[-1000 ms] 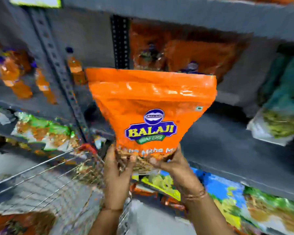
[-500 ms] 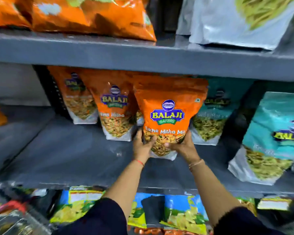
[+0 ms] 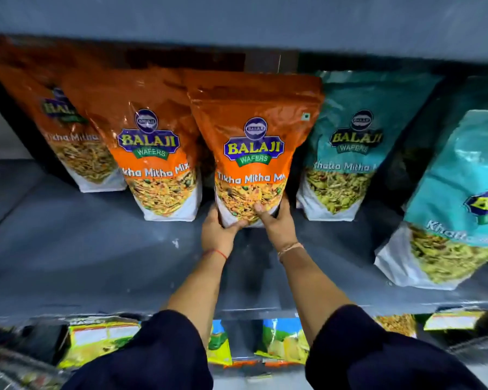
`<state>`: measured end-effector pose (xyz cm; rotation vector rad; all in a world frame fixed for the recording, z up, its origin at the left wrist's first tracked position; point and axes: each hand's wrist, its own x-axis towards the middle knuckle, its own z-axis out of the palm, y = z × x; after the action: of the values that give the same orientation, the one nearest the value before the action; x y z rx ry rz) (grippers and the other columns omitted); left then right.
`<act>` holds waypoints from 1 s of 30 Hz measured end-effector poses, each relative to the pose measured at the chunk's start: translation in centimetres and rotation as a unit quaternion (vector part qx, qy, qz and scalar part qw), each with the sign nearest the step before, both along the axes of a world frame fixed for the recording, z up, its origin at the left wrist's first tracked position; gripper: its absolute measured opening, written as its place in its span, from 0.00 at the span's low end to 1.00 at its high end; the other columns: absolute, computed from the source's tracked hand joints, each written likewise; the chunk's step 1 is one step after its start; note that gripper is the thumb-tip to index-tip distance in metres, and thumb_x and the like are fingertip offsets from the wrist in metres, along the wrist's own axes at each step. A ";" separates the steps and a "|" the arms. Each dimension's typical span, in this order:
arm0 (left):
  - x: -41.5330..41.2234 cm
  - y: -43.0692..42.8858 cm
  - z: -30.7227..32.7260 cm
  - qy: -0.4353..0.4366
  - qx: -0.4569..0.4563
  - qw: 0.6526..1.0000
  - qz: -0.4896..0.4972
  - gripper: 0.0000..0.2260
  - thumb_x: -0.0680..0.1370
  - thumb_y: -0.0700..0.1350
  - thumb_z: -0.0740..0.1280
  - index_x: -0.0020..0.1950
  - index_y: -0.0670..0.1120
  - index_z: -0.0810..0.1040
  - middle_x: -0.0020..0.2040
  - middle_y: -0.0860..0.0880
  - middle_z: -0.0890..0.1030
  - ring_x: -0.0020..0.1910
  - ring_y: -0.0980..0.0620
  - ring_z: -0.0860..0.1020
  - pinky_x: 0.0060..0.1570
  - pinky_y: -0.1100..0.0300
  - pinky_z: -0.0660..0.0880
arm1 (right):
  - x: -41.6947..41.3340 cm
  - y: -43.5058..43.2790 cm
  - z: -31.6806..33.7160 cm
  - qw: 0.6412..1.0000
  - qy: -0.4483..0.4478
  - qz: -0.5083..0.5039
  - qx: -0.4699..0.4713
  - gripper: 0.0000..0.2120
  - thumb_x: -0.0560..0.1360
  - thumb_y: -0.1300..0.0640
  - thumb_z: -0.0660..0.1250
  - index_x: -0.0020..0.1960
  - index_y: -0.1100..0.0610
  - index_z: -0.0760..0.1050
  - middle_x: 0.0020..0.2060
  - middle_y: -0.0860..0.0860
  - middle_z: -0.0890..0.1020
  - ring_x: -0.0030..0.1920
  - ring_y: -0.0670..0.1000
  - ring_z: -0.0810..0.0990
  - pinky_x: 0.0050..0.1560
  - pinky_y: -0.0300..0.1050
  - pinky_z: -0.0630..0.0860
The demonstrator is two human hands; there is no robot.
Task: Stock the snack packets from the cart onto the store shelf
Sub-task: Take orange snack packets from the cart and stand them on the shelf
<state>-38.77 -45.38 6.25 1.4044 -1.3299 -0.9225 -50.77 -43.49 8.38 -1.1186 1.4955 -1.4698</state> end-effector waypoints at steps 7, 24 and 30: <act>0.5 2.0 0.5 -0.022 0.025 0.999 0.003 0.34 0.70 0.41 0.73 0.71 0.40 0.61 0.70 0.40 0.70 0.69 0.44 0.69 0.68 0.54 0.67 | 1.1 3.0 -0.9 0.988 0.135 0.044 0.068 0.41 0.72 0.59 0.69 0.74 0.60 0.45 0.74 0.57 0.58 0.72 0.54 0.61 0.71 0.48 0.62; 30.9 31.1 -7.3 -0.152 0.153 0.940 0.264 0.37 0.69 0.64 0.62 0.64 0.34 0.69 0.60 0.32 0.74 0.61 0.34 0.72 0.62 0.42 0.70 | 28.9 20.7 -7.3 0.838 0.405 0.352 -0.099 0.36 0.69 0.40 0.64 0.69 0.60 0.59 0.71 0.65 0.61 0.70 0.64 0.63 0.65 0.61 0.66; 37.9 39.5 -14.4 0.086 0.413 0.845 0.328 0.28 0.67 0.44 0.76 0.63 0.38 0.71 0.63 0.38 0.75 0.58 0.45 0.75 0.52 0.56 0.72 | 40.1 22.3 -11.8 0.691 0.417 0.588 -0.051 0.45 0.67 0.41 0.70 0.73 0.60 0.52 0.75 0.58 0.51 0.75 0.56 0.53 0.73 0.42 0.50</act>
<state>-0.82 -5.87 -8.17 2.1641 -0.1934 -1.1377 -10.66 -21.23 -3.37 -2.3633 0.7147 -0.0637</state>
